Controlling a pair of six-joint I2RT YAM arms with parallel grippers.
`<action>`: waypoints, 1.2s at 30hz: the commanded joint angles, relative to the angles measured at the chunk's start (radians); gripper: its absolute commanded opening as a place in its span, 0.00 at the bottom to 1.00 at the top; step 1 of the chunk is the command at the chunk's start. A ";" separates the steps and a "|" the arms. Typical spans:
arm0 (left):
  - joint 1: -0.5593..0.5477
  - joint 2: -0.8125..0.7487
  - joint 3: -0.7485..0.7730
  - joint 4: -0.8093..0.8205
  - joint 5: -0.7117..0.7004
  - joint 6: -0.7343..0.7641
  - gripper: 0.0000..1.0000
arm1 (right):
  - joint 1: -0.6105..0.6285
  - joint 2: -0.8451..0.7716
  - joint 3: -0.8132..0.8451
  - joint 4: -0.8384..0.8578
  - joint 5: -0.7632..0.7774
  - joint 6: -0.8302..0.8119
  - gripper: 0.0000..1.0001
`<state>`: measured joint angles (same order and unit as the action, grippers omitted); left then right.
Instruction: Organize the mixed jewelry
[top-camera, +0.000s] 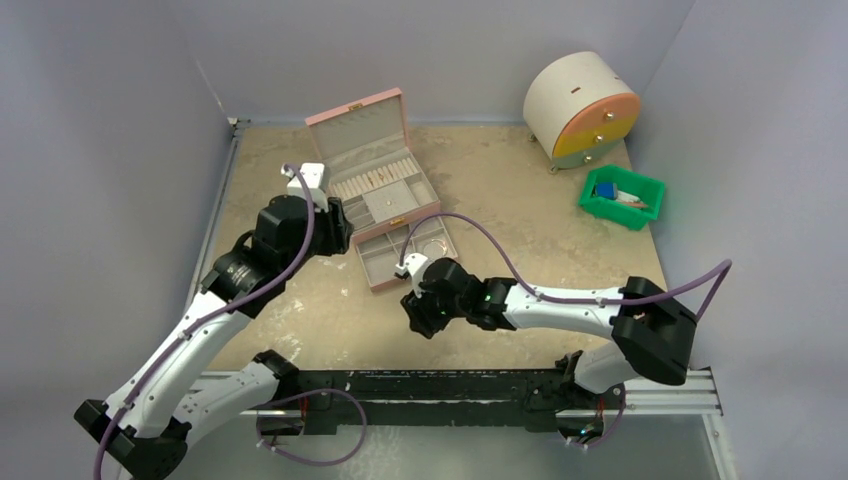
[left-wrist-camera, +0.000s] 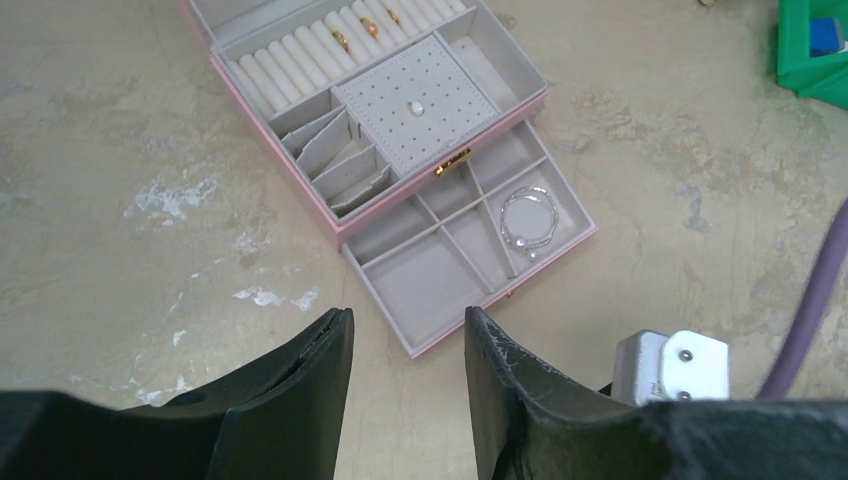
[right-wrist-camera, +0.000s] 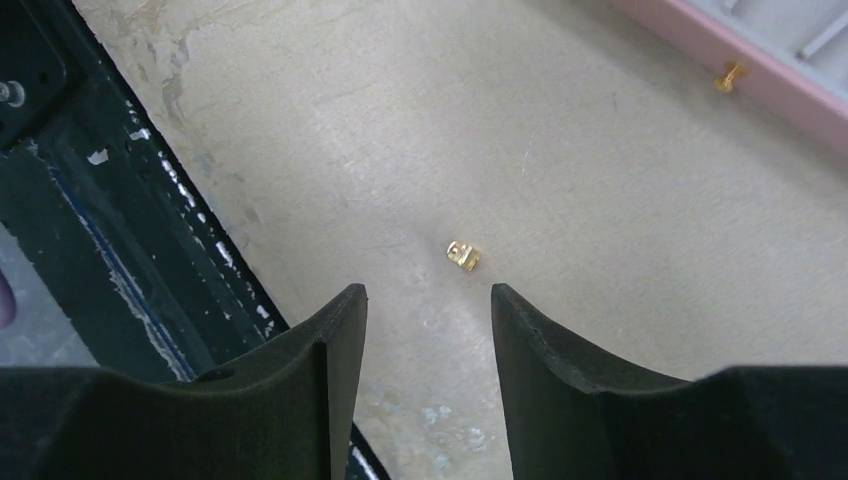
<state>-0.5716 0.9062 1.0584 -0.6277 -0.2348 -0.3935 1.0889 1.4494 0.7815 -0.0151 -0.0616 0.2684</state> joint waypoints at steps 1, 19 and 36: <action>0.001 -0.071 -0.081 0.082 -0.014 -0.028 0.44 | 0.009 -0.013 0.018 0.099 0.043 -0.195 0.51; 0.002 -0.089 -0.138 0.109 0.000 -0.024 0.43 | 0.030 0.159 0.088 0.040 0.034 -0.307 0.40; 0.003 -0.079 -0.139 0.109 0.003 -0.023 0.43 | 0.056 0.201 0.116 0.017 0.060 -0.293 0.14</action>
<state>-0.5716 0.8295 0.9180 -0.5632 -0.2382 -0.4091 1.1400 1.6634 0.8593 0.0063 -0.0273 -0.0208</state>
